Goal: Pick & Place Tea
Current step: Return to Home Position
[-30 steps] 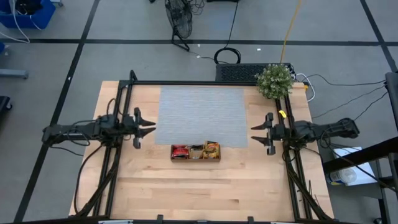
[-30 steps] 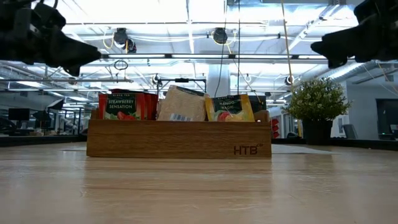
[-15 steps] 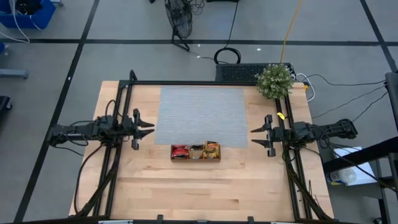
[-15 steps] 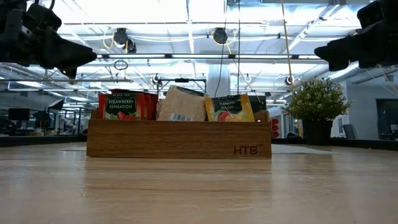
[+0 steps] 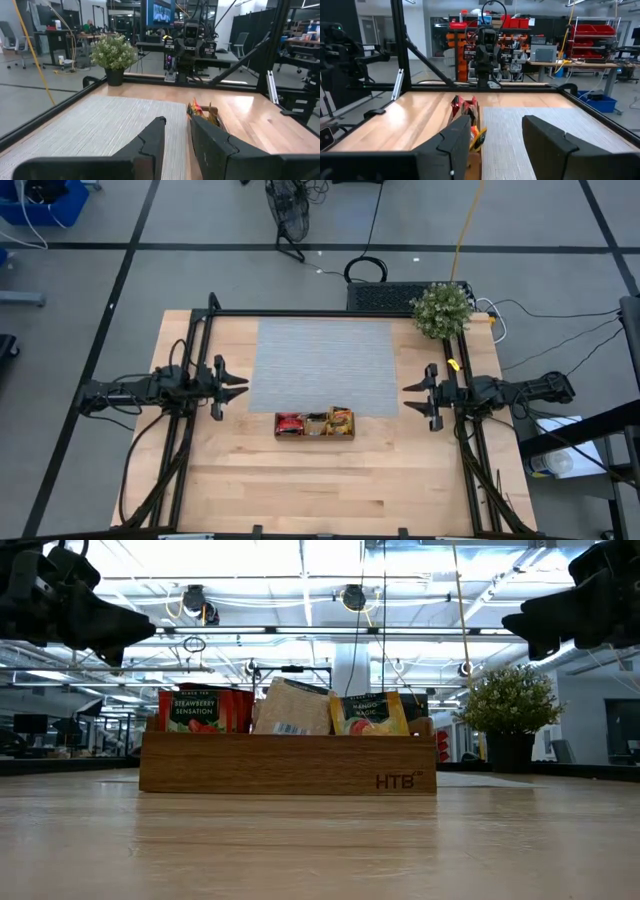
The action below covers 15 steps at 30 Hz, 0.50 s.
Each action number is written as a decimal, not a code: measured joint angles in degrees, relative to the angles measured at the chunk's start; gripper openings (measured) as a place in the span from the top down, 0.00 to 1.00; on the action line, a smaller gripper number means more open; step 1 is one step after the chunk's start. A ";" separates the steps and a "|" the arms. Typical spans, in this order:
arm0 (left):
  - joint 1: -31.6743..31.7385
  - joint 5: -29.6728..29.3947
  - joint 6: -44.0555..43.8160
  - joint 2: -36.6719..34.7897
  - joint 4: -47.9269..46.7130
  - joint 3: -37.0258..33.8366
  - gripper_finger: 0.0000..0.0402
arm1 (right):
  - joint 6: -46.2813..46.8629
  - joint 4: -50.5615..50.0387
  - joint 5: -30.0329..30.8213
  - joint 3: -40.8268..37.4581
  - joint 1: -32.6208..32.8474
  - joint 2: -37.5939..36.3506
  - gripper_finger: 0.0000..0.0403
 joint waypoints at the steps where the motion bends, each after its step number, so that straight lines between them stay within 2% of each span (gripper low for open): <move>1: 0.00 0.01 0.00 0.00 0.01 0.01 0.75 | 0.24 -0.02 0.00 0.00 0.00 0.00 0.59; 15: 0.00 0.03 0.17 0.00 0.02 0.01 0.75 | 0.27 1.77 0.15 -0.09 0.00 -0.02 0.59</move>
